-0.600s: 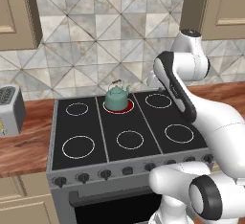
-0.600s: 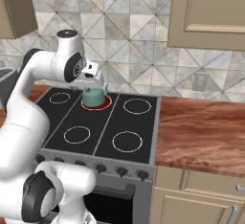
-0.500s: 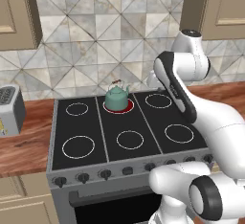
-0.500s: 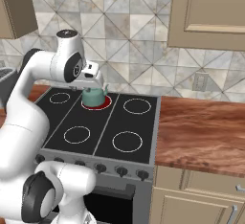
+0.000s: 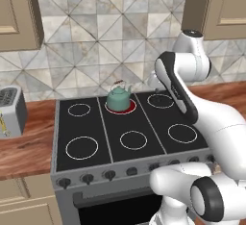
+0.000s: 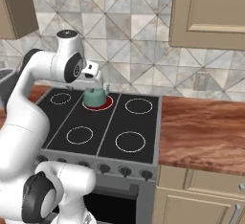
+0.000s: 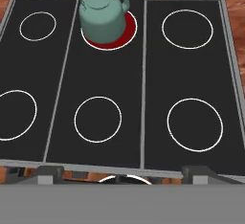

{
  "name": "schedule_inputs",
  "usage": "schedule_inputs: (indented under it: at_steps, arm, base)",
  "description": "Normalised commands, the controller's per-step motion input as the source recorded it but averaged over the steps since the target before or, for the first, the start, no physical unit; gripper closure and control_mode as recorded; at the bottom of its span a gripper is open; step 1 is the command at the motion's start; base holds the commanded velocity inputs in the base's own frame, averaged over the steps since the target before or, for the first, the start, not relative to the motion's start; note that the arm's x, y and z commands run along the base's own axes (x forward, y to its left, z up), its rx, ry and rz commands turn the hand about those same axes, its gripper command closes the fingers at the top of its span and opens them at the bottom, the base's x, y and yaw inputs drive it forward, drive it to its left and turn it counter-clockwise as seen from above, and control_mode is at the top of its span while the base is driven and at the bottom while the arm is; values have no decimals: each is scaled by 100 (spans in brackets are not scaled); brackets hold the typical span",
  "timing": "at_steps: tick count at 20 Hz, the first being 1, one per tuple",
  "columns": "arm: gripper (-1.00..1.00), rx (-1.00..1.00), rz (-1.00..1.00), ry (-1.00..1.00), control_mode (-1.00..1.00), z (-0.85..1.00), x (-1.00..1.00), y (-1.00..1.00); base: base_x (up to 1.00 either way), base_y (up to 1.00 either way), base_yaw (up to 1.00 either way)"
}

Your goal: Lower the heat of the kettle.

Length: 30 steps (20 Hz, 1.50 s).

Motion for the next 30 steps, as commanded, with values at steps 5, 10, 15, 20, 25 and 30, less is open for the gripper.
schedule_inputs:
  at_steps: [5,10,15,20,25,30]
  arm:
    - [-100,0,0,0,100,0,0,0]
    - [-100,0,0,0,100,0,0,0]
    - [-100,0,0,0,100,0,0,0]
    - [-100,0,0,0,100,0,0,0]
    - [-100,0,0,0,100,0,0,0]
    - [-100,0,0,0,100,0,0,0]
  base:
    - [0,60,-8]
    - [0,58,-7]
    - [0,51,-4]
    - [4,38,0]
    - [19,6,3]
    - [19,1,7]
